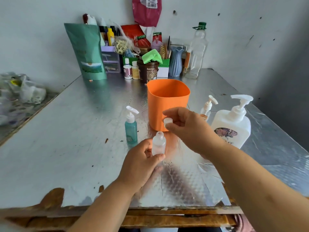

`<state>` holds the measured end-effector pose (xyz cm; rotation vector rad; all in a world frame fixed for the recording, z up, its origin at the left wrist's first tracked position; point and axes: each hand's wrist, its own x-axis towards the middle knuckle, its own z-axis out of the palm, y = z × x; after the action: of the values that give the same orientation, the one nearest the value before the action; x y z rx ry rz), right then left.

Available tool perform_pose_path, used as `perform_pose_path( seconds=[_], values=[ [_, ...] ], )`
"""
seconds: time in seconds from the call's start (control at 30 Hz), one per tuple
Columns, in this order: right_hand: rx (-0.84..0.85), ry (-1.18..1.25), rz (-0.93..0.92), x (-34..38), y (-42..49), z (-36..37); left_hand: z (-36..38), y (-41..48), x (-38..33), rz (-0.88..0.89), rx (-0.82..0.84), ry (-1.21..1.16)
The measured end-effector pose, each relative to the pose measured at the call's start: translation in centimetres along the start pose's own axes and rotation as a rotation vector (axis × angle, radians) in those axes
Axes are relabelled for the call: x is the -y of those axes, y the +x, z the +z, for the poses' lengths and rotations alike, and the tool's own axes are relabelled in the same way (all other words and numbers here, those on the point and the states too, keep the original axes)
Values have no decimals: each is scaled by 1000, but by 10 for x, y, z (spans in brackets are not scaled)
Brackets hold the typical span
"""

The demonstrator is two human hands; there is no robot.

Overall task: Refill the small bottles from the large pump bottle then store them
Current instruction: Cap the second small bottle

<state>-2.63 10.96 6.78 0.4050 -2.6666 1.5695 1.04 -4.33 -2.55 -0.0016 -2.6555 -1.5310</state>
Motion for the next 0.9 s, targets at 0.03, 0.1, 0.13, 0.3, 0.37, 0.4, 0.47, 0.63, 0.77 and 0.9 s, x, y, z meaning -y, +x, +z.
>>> perform_pose_path(
  seconds=[0.03, 0.1, 0.13, 0.3, 0.37, 0.4, 0.47, 0.63, 0.77, 0.9],
  values=[
    [58, -89, -33, 2, -2, 2, 0, 0, 0, -1, -2, 5],
    [159, -220, -62, 4, -7, 4, 0, 0, -1, -5, 0, 20],
    [187, -264, -66, 4, -8, 4, 0, 0, 0, -8, -2, 27],
    [248, -542, -88, 15, -2, 0, 3, 1, 2, -14, -18, 48],
    [297, -733, -151, 24, 2, -2, 3, 0, 3, -4, -22, 55],
    [325, -816, -184, 28, 3, -2, 3, 0, 4, 1, -25, 46],
    [366, -962, -228, 41, 7, -2, 3, 0, 4, 5, -30, 25],
    [384, -1109, -185, 58, 11, 1, 4, -1, 5, -6, -46, 1],
    [416, -1091, -245, 52, 5, 1, 5, 0, 6, -12, -38, -17],
    [366, -1103, -109, 55, 3, 2, 5, -1, 5, 7, -58, 22]
  ],
)
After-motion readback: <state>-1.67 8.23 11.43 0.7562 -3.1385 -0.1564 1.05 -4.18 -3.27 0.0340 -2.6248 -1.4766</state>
